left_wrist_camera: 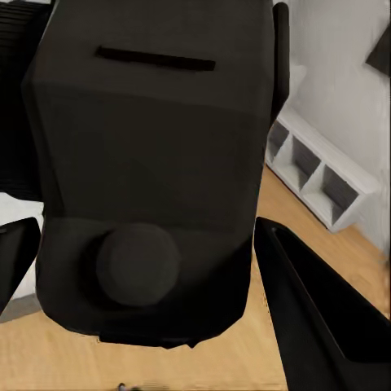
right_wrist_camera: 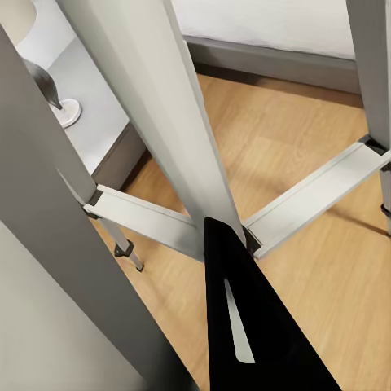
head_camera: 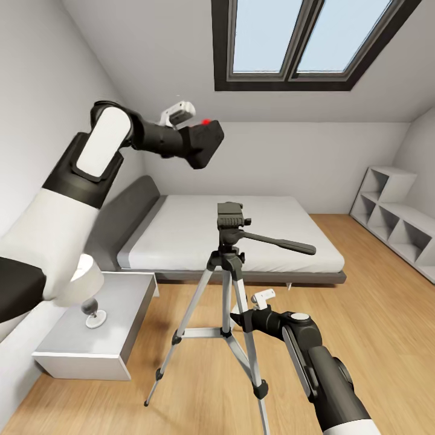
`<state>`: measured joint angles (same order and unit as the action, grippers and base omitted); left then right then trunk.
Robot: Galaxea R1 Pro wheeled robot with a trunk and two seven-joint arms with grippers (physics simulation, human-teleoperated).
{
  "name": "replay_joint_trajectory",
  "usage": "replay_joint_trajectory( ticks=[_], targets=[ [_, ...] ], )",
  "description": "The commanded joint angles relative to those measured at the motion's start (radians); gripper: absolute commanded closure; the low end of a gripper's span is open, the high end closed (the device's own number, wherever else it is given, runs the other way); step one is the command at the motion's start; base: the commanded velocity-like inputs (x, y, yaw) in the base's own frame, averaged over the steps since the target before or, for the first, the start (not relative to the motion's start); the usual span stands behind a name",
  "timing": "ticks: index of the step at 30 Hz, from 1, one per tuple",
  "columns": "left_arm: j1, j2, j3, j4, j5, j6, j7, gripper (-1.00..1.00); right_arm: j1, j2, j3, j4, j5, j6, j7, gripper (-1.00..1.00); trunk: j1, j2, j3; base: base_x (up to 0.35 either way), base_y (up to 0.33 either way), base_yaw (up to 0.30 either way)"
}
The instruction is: Attach the digital camera to the camera tripod in the bedroom.
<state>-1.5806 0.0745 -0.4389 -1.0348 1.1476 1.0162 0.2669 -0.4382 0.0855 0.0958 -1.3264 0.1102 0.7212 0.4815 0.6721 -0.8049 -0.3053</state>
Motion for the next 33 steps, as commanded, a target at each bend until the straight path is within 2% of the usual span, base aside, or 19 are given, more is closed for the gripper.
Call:
replay_joint_trajectory(
  ticks=[1, 2, 4, 6, 8, 15, 20, 22, 24, 26, 27, 28, 29, 30, 31, 32, 33],
  targets=[
    [-0.001, 0.011, -0.017, 0.001, 0.005, -0.008, -0.021, 1.0, -0.001, 0.0, -0.001, -0.001, 0.019, 0.003, 0.009, 1.0, 0.0, -0.001, -0.001, 0.0, 0.0, 0.0],
    [-0.001, 0.03, -0.037, 0.006, 0.004, -0.032, -0.067, 1.0, -0.001, 0.0, -0.001, -0.001, 0.019, 0.003, 0.01, 1.0, 0.0, -0.001, -0.001, 0.0, 0.0, 0.0],
    [-0.001, 0.059, -0.054, 0.016, 0.005, -0.084, -0.113, 1.0, -0.001, 0.0, -0.001, -0.001, 0.019, 0.003, 0.009, 1.0, 0.0, -0.001, -0.001, 0.0, 0.0, 0.0],
    [-0.001, 0.085, -0.064, 0.027, 0.01, -0.142, -0.137, 1.0, -0.001, 0.0, -0.001, -0.001, 0.019, 0.003, 0.01, 1.0, 0.0, -0.001, -0.001, 0.0, 0.0, 0.0],
    [0.001, 0.101, -0.069, 0.036, 0.009, -0.192, -0.148, 1.0, -0.001, 0.0, -0.001, -0.001, 0.019, 0.003, 0.01, 1.0, 0.0, -0.001, -0.001, 0.0, 0.0, 0.0],
    [0.007, 0.114, -0.075, 0.021, 0.003, -0.267, -0.138, 1.0, -0.001, 0.0, -0.001, -0.001, 0.02, 0.003, 0.009, 1.0, 0.0, -0.001, -0.001, 0.0, 0.0, 0.0],
    [0.015, 0.116, -0.08, 0.068, -0.016, -0.295, -0.115, 1.0, -0.001, 0.0, -0.001, -0.001, 0.019, 0.003, 0.008, 1.0, 0.0, -0.001, -0.001, 0.0, 0.0, 0.0],
    [0.019, 0.117, -0.081, 0.092, -0.022, -0.299, -0.125, 1.0, -0.001, 0.0, -0.001, -0.001, 0.019, 0.003, 0.008, 1.0, 0.0, -0.001, -0.001, 0.0, 0.0, 0.0],
    [0.02, 0.116, -0.085, 0.103, -0.028, -0.301, -0.162, 1.0, -0.001, 0.0, -0.001, -0.001, 0.019, 0.003, 0.008, 1.0, 0.0, -0.001, -0.001, 0.0, 0.0, 0.0],
    [0.021, 0.116, -0.102, 0.11, -0.036, -0.302, -0.237, 1.0, -0.001, 0.0, -0.001, -0.001, 0.019, 0.003, 0.008, 1.0, 0.0, -0.001, -0.001, 0.0, 0.0, 0.0],
    [0.021, 0.118, -0.126, 0.114, -0.051, -0.303, -0.31, 1.0, -0.001, 0.0, -0.001, -0.001, 0.019, 0.003, 0.008, 1.0, 0.0, -0.001, -0.001, 0.0, 0.0, 0.0],
    [0.022, 0.12, -0.14, 0.117, -0.063, -0.304, -0.351, 1.0, -0.001, 0.0, -0.001, -0.001, 0.019, 0.003, 0.008, 1.0, 0.0, -0.001, -0.001, 0.0, 0.0, 0.0],
    [0.022, 0.126, -0.171, 0.122, -0.097, -0.305, -0.44, 1.0, -0.001, 0.0, -0.001, -0.001, 0.019, 0.003, 0.008, 1.0, 0.0, -0.001, -0.001, 0.0, 0.0, 0.0],
    [0.022, 0.13, -0.185, 0.124, -0.12, -0.305, -0.487, 1.0, -0.001, -0.001, -0.001, -0.001, 0.019, 0.003, 0.008, 1.0, 0.0, -0.001, -0.001, 0.0, 0.0, 0.0],
    [0.022, 0.138, -0.206, 0.127, -0.175, -0.307, -0.583, 1.0, -0.001, 0.0, -0.001, -0.001, 0.019, 0.003, 0.008, 1.0, 0.0, -0.001, -0.001, 0.0, 0.0, 0.0],
    [0.022, 0.141, -0.214, 0.127, -0.207, -0.31, -0.63, 1.0, -0.001, -0.001, -0.001, -0.001, 0.019, 0.004, 0.008, 1.0, 0.0, -0.001, -0.001, 0.0, 0.0, 0.0],
    [0.022, 0.146, -0.224, 0.128, -0.277, -0.321, -0.719, 1.0, -0.001, -0.001, -0.001, -0.001, 0.019, 0.004, 0.008, 1.0, 0.0, -0.001, -0.001, 0.0, 0.0, 0.0]
  ],
)
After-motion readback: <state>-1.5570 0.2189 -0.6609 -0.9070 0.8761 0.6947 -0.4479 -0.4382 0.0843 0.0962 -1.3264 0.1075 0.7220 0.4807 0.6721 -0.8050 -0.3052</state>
